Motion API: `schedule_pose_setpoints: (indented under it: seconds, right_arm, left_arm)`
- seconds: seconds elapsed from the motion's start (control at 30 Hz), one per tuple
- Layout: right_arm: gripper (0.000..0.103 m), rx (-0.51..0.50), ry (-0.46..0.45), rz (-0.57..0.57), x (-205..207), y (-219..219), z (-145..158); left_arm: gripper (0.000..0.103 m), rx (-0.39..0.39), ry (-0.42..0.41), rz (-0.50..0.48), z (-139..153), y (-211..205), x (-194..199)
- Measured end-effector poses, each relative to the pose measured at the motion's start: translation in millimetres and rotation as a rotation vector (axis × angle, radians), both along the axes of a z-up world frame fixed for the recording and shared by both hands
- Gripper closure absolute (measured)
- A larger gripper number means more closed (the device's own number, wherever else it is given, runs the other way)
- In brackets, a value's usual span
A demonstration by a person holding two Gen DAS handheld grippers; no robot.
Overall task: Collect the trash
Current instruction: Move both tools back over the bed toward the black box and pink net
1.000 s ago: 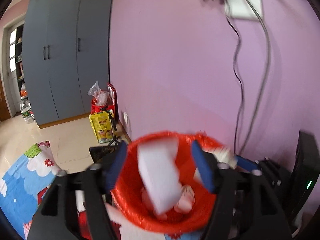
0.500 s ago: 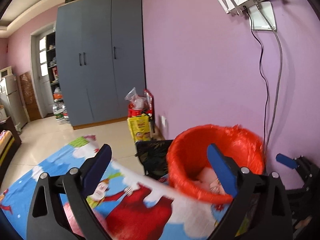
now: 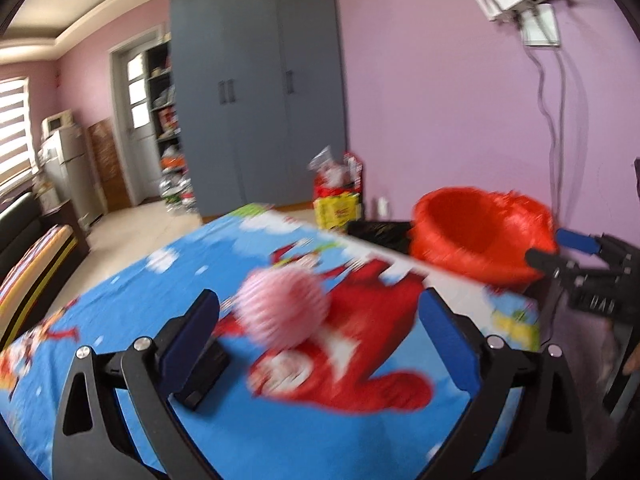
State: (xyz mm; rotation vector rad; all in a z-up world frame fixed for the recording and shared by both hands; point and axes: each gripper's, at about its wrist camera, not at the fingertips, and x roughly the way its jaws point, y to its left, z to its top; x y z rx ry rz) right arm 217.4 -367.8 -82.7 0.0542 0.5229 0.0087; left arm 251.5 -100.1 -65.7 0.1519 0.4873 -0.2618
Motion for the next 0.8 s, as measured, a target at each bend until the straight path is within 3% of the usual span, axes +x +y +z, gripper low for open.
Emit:
schedule_pose_setpoints:
  seconds: [0.37,0.8]
  right_arm:
    - [0.026,-0.025,0.064,0.154,18,80,-14]
    - [0.021,-0.044,0.143,0.28,84,160,-26]
  left_arm:
    - [0.006,0.026,0.036,0.215,-25,97,-5]
    - [0.006,0.086,0.082,0.237,-48,120,13]
